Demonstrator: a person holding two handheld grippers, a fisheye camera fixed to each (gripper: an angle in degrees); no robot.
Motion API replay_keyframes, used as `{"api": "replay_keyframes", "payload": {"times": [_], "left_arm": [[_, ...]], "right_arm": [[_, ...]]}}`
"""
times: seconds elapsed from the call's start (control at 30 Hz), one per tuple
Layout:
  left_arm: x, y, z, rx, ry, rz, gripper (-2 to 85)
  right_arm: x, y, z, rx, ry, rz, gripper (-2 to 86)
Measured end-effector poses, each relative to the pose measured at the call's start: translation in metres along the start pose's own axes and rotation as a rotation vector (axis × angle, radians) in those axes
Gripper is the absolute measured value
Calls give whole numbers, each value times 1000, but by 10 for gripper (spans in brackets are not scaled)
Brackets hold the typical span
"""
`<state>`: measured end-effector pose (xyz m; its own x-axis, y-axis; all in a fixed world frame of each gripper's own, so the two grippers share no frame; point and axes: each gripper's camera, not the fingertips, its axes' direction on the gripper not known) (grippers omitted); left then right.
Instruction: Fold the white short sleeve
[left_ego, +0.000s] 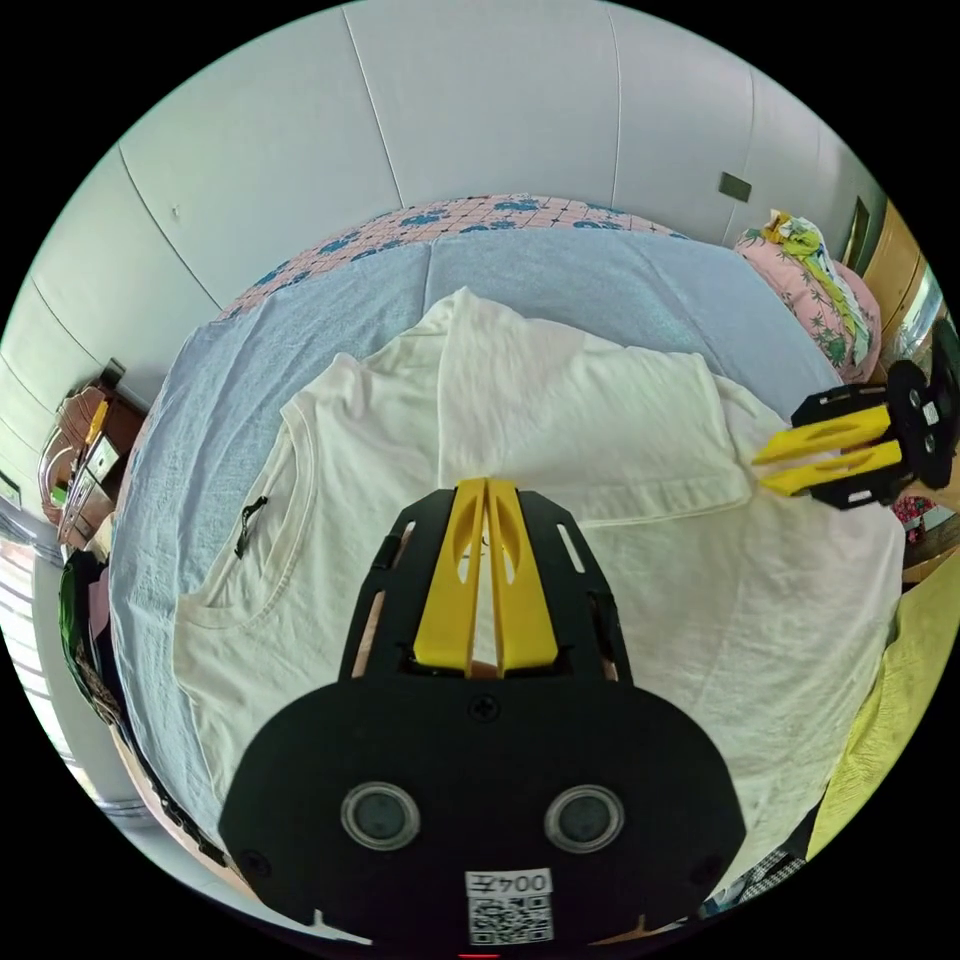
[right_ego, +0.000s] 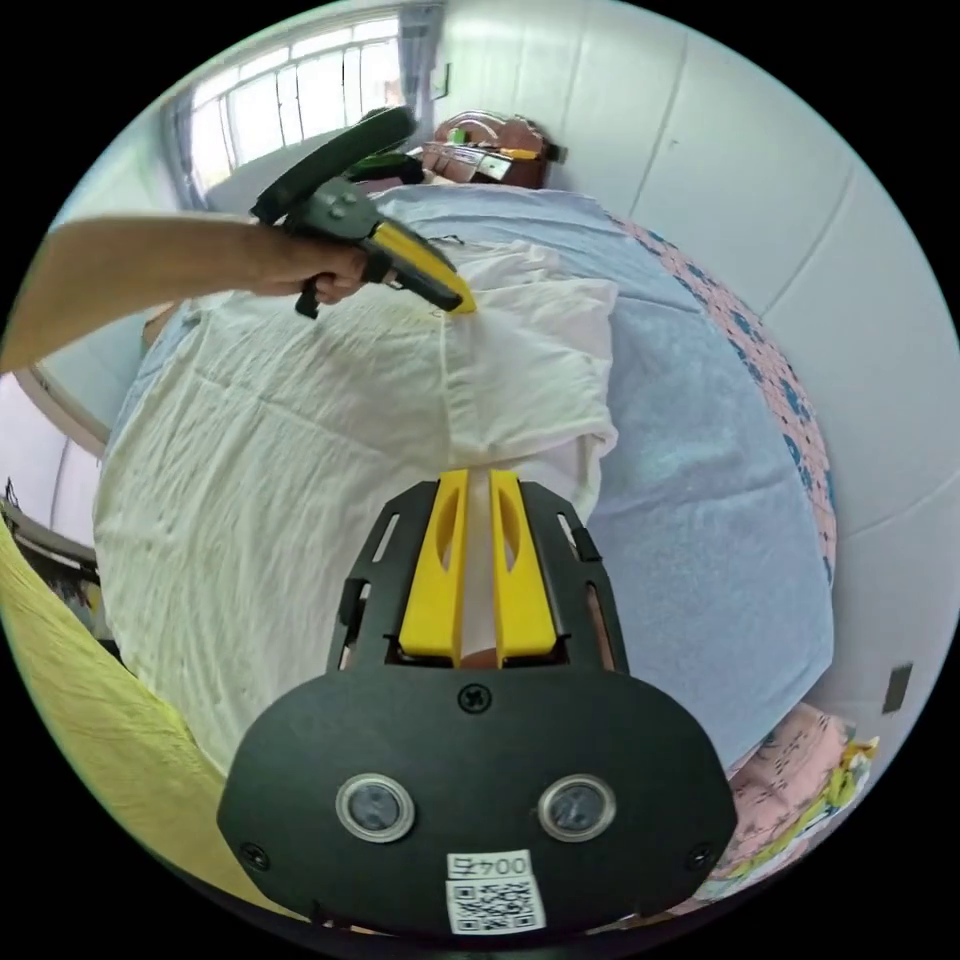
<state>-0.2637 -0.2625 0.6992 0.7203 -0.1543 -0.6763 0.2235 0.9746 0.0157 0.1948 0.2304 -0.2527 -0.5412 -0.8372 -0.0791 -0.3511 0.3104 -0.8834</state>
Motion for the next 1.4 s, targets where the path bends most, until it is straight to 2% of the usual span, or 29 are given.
{"api": "replay_keyframes", "payload": {"times": [0.1, 0.2, 0.3, 0.37, 0.47, 0.67, 0.77, 0.9, 1.03, 1.23, 1.4], "left_arm": [[-9, -8, -16, 12, -21, 21, 7], [-40, -26, -41, 104, 40, -68, 14], [-85, -64, -42, 105, 148, -210, 31], [-127, -99, -20, 9, 295, -386, 62], [-159, -136, 8, -63, 482, -487, 90], [-166, -191, 32, -247, 403, -463, 114], [-168, -204, 40, -309, 368, -464, 97], [-176, -212, 36, -286, 333, -479, 45], [-195, -206, 44, -287, 420, -571, 29], [-215, -174, 30, -167, 608, -717, 32], [-219, -152, -15, -8, 700, -853, 63]], "right_arm": [[55, 2, -22, 63, -15, 129, 67], [108, -4, -21, 43, -57, 225, 90], [144, -12, -10, -10, -95, 291, 107], [162, -13, -5, -14, -162, 326, 102], [172, -14, -5, -14, -179, 325, 91], [181, -16, -8, -23, -173, 286, 86], [181, -17, -12, -16, -160, 264, 72], [174, -14, -17, -12, -101, 199, 28], [164, -5, -20, 20, -42, 125, 14], [160, -8, -24, 15, -31, 112, 22], [174, -8, -39, 17, -64, 205, 60]]}}
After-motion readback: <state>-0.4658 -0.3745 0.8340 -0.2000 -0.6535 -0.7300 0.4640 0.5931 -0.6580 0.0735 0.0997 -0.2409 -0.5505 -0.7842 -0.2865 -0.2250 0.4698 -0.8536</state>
